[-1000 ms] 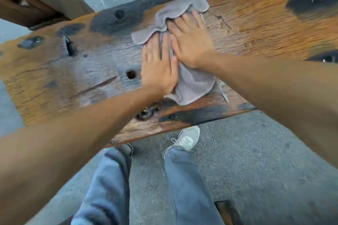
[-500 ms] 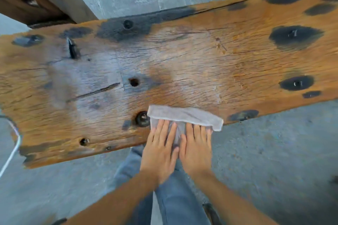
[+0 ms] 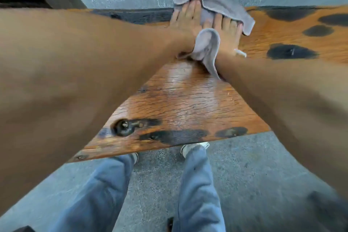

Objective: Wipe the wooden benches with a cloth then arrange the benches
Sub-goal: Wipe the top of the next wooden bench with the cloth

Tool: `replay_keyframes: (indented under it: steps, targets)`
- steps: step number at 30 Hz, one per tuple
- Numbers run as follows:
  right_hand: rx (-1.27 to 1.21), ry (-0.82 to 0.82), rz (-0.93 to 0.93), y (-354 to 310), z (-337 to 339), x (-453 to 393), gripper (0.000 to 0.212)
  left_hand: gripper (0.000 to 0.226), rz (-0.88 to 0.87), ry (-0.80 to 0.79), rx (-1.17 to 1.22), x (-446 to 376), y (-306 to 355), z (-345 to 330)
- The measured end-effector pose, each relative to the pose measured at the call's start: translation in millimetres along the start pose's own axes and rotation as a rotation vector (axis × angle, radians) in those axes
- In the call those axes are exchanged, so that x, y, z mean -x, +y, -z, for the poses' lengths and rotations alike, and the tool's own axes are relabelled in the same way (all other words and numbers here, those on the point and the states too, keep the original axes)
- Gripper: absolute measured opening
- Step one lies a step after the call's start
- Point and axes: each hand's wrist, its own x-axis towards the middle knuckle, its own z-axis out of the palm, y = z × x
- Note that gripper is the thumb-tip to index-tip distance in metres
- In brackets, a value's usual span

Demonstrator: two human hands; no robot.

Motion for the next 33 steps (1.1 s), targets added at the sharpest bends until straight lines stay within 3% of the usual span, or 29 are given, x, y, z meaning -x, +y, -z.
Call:
replay_keyframes:
  steps: [1,3,4,6,10,13,14,16,21,25,27,30,33]
  targets:
    - [-0.212,-0.066,0.062,-2.3,7.3,-20.8,0.041,0.067,0.063,-0.016,-0.010,-13.9,4.4,5.8]
    - [0.230,-0.034,0.080,-7.1,12.3,-31.4,0.048,0.070,0.079,0.025,-0.089,-7.9,9.6,-2.4]
    - [0.456,0.090,0.106,6.7,9.4,-17.5,0.056,0.071,0.051,0.070,-0.119,10.7,13.1,-16.0]
    - [0.607,0.126,0.182,42.4,6.0,40.2,0.064,0.069,0.033,0.121,-0.115,69.3,25.2,-57.4]
    - [0.695,-0.107,0.227,116.7,36.3,184.7,0.061,0.062,0.024,0.037,-0.049,210.4,69.7,-148.0]
    - [0.678,-0.357,0.193,142.5,65.7,239.4,0.044,0.070,0.089,-0.097,-0.034,268.4,91.8,-179.4]
    - [0.694,-0.388,0.185,146.6,75.0,227.5,0.040,0.074,0.128,-0.121,-0.018,258.6,99.1,-178.5]
    - [0.751,-0.272,0.260,144.9,89.2,179.9,0.042,0.075,0.142,-0.101,0.002,206.7,109.4,-158.1]
    - [0.825,-0.070,0.260,77.6,114.9,-14.8,0.054,0.072,0.070,0.117,-0.044,14.8,117.9,-67.1]
    - [0.867,-0.105,0.235,39.4,119.2,-101.8,0.056,0.072,0.106,0.158,-0.051,-60.4,113.6,-33.8]
    - [0.902,-0.067,0.217,49.0,111.5,-83.9,0.058,0.070,0.080,0.194,-0.081,-40.5,115.8,-48.0]
    - [0.914,0.034,0.271,89.2,94.8,10.7,0.060,0.064,0.017,0.210,-0.072,49.9,120.4,-96.0]
    - [0.836,-0.068,0.216,129.9,88.4,121.7,0.059,0.058,-0.023,0.126,-0.042,152.2,118.4,-141.6]
